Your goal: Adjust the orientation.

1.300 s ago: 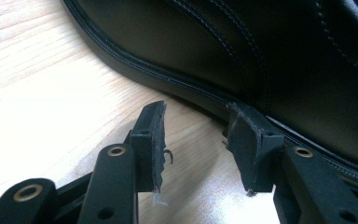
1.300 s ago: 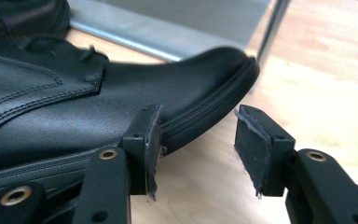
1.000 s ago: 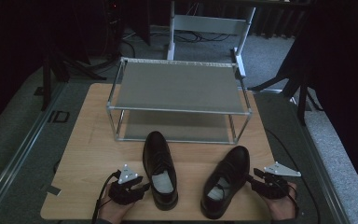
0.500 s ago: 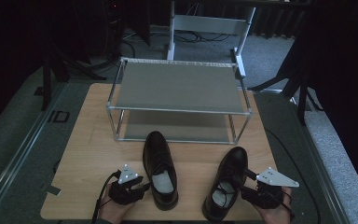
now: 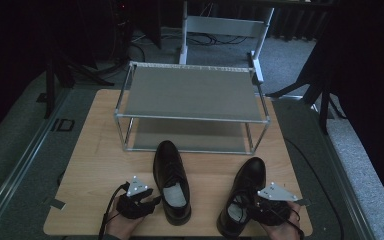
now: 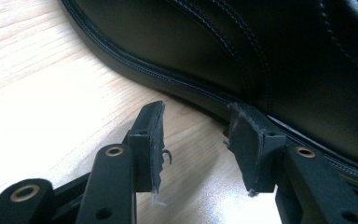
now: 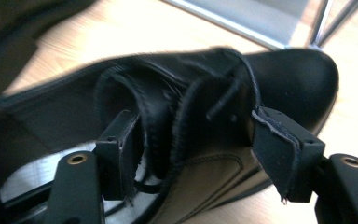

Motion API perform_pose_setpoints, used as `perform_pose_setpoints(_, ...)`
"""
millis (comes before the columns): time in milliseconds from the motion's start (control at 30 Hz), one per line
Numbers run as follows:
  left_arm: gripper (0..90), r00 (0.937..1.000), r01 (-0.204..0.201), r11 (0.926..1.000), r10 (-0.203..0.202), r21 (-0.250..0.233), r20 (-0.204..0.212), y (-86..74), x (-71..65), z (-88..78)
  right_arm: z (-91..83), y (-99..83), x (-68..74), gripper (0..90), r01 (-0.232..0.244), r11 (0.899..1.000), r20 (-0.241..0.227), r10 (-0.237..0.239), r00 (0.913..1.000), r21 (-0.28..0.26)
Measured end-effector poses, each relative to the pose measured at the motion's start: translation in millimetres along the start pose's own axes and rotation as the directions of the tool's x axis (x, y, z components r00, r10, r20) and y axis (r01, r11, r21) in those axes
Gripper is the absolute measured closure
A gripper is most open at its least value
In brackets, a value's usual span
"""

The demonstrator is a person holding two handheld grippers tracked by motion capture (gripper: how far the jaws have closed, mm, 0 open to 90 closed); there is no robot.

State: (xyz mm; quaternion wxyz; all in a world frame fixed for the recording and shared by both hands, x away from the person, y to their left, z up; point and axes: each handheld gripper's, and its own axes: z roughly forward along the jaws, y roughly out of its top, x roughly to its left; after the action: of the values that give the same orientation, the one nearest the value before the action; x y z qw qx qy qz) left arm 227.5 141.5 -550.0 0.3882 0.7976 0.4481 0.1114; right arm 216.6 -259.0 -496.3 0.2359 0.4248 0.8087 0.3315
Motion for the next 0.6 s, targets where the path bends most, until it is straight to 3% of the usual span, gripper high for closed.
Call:
perform_pose_setpoints(200,55.0,0.9999,0.006,1.0,-0.006,0.004,0.01,0.2,1.6,0.2,4.2,0.8,1.5,43.6,-0.052,0.999,0.036,0.053,0.998,-0.01)
perform_pose_setpoints(300,55.4,0.9994,0.017,0.9998,-0.017,0.006,0.03,0.6,3.9,0.9,0.3,2.0,3.5,54.8,-0.045,0.998,0.047,0.047,0.9978,-0.039)
perform_pose_setpoints(500,59.2,0.9955,0.02,0.9996,-0.022,0.022,0.092,3.6,8.7,3.3,-2.0,6.4,6.3,63.5,-0.031,0.996,0.085,0.038,0.9957,-0.079)
perform_pose_setpoints(600,60.7,0.9949,0.006,0.9997,-0.009,0.022,0.1,5.0,7.3,5.1,-2.3,9.2,8.8,68.7,-0.003,0.996,0.116,0.014,0.9931,-0.094)
